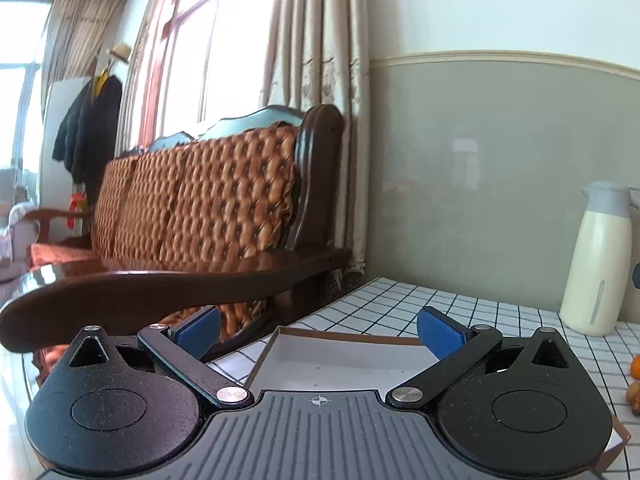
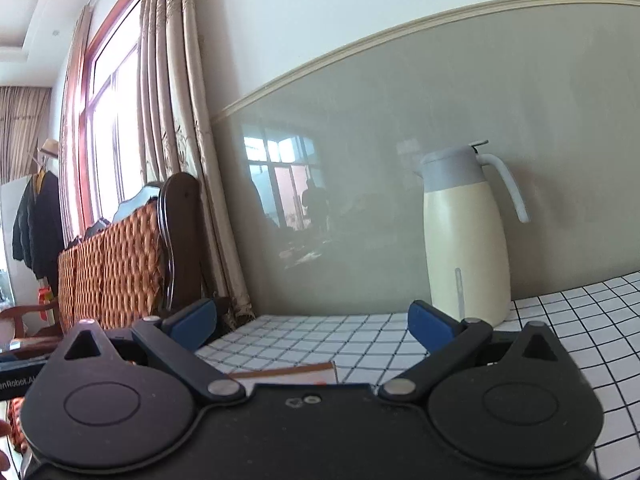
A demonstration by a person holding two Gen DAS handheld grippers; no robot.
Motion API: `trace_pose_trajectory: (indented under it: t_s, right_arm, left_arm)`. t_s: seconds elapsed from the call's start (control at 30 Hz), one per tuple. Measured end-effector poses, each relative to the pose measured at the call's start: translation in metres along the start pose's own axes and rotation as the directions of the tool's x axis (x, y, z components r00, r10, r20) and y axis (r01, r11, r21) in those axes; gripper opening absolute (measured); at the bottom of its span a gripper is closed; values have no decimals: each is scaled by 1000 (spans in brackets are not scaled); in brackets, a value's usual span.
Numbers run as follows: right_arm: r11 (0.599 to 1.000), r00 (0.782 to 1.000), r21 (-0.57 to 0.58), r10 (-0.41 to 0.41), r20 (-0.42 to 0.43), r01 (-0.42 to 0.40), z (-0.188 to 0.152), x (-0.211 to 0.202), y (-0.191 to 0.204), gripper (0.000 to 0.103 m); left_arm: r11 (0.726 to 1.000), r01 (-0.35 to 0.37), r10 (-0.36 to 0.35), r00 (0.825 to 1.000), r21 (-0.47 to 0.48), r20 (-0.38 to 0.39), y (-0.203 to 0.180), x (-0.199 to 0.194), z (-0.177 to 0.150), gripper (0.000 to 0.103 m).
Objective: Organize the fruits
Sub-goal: 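Move both open grippers from the box back to the fruit pile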
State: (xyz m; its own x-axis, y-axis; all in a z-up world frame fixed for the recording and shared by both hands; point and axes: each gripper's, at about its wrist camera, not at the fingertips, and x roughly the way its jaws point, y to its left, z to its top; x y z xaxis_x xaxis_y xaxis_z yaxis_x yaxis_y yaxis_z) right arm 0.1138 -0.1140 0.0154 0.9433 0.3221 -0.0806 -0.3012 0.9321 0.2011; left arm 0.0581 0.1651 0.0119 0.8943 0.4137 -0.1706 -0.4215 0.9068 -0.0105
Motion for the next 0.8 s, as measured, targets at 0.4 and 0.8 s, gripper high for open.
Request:
trace_pose_trajectory:
  t_s: [0.4,0.8]
  right_arm:
    - [994,994,23,-103,-29,103,4,-34,-42,97]
    - [954,956,110,-263,-128,277,9,-66,-103,88]
  left_arm:
    - [985,159,-157,987,74,-37,-48,-19,-6,103]
    - [935,329,-319,943,133,-91,-117,-45,-19,103]
